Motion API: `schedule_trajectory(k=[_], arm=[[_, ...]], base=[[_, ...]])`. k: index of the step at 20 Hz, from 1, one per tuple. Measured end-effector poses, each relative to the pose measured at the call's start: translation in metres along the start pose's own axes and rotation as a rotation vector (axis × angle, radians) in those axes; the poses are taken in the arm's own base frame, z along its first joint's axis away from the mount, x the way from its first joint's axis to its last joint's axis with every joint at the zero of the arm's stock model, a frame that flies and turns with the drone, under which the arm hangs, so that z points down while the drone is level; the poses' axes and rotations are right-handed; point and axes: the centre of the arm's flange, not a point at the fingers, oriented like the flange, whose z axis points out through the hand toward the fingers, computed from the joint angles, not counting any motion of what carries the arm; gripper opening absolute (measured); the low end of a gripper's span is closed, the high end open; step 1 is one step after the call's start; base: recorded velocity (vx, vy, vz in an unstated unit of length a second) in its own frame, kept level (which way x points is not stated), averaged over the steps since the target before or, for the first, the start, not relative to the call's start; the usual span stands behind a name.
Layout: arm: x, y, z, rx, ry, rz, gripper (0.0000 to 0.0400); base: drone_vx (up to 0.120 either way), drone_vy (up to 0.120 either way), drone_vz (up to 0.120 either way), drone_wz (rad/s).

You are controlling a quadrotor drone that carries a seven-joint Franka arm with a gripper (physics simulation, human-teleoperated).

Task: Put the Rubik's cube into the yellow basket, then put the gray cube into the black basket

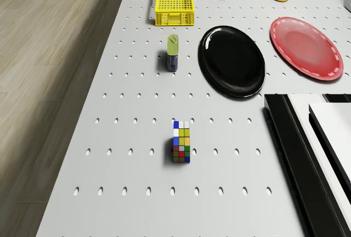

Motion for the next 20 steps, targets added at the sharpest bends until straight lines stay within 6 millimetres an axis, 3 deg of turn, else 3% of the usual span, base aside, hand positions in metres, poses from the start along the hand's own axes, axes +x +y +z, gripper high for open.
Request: schedule_trajectory(k=[12, 16, 20], arm=[[-0.012, -0.01, 0.001, -0.106, 0.118, -0.002, 0.04], [-0.024, -0.022, 0.006, -0.226, 0.243, -0.005, 0.04], [-0.044, -0.042, 0.021, -0.456, 0.474, -0.01, 0.04]], base=[[0.12, 0.0, 0.0, 0.0], [0.12, 0.0, 0.0, 0.0], [0.12, 0.0, 0.0, 0.0]])
